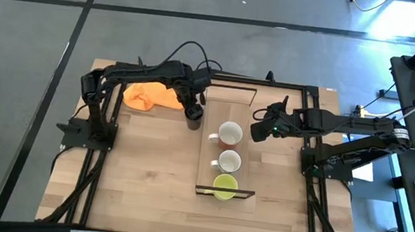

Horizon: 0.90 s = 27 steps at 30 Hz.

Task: Stack small to large cups/mugs on shelf
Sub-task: Put the black cup on the shelf

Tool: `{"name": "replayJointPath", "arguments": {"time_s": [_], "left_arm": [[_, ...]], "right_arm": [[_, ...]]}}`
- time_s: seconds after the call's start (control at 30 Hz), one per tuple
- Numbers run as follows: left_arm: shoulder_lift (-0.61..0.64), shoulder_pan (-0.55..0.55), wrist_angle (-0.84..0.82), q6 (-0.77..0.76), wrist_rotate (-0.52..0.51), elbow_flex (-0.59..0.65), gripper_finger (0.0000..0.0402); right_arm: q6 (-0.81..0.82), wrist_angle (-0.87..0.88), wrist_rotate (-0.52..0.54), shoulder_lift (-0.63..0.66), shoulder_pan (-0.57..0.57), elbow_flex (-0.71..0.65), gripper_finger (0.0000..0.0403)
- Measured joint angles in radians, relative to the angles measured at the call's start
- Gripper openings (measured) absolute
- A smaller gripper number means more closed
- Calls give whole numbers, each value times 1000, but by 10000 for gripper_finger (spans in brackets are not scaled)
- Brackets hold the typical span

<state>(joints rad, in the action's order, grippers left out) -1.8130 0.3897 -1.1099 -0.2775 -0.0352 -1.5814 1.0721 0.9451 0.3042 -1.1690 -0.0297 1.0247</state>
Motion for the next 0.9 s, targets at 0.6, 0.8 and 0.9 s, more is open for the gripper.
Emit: {"name": "replayJointPath", "arguments": {"time_s": [0.6, 0.8, 0.9], "left_arm": [[3, -13, -89, -19, -26, -295, 0], [-6, -17, -81, -27, -26, -340, 0], [-6, -18, -53, -41, -4, -342, 0]], "right_arm": [[-1, 20, 0, 0, 0, 0, 213], [-2, 22, -1, 0, 0, 0, 213], [-2, 22, -1, 0, 0, 0, 213]]}}
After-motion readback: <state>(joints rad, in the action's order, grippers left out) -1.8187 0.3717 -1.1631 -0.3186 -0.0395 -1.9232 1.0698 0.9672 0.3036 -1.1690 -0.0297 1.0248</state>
